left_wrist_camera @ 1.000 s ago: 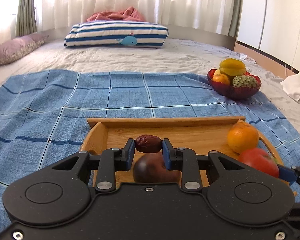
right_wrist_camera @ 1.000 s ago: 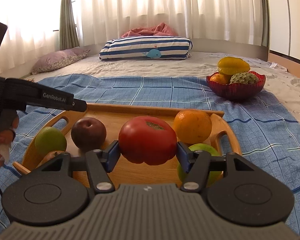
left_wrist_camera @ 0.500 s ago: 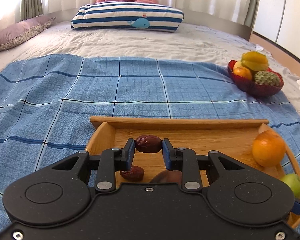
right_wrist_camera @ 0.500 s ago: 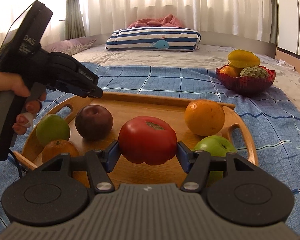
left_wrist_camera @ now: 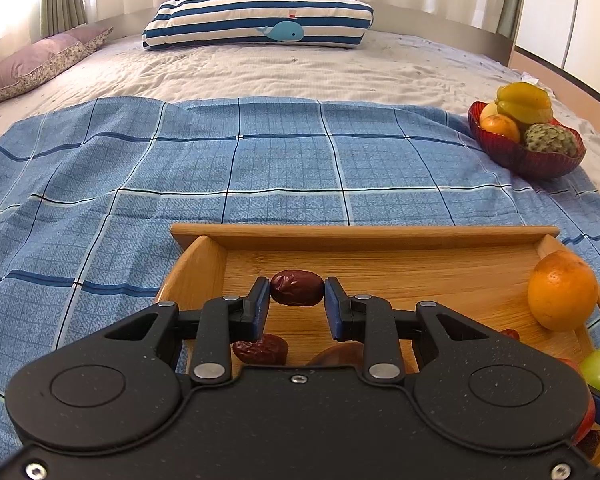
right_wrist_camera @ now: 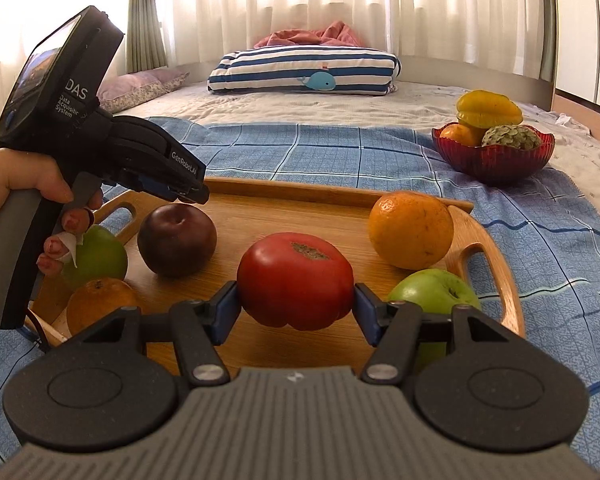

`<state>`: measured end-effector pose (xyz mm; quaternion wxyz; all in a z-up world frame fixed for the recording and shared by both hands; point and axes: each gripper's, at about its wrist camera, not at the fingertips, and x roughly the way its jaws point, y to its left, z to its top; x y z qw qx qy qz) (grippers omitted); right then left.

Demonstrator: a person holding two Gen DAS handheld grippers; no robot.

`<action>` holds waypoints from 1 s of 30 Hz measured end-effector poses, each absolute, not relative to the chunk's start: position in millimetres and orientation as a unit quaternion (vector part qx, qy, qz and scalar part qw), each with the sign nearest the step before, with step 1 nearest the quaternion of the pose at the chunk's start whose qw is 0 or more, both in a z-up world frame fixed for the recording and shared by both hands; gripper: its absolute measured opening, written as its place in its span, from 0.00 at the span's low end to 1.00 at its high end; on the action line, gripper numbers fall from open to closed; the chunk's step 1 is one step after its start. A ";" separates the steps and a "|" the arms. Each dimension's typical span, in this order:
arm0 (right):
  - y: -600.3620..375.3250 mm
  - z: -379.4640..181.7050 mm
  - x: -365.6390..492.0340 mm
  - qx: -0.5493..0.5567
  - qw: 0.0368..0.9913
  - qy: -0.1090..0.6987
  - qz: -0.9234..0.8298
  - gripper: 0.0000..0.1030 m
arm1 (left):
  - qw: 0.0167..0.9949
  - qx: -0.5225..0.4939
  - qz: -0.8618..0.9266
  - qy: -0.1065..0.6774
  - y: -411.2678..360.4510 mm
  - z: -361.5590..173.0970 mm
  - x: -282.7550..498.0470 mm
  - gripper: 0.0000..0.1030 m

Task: Organize fruits
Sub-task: 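Lift and carry the date and tomato over the tray with both tools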

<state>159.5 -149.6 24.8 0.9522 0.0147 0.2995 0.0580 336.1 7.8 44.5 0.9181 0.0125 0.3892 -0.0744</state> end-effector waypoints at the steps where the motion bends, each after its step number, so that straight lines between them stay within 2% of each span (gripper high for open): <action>1: -149.4 24.4 160.1 0.015 0.952 0.300 0.058 0.61 | 0.918 0.012 -0.074 0.390 7.5 43.9 336.9 0.27; 30: -133.9 22.9 171.8 -0.018 0.951 0.303 0.062 0.61 | 0.901 0.030 -0.061 0.428 0.8 36.4 352.9 0.27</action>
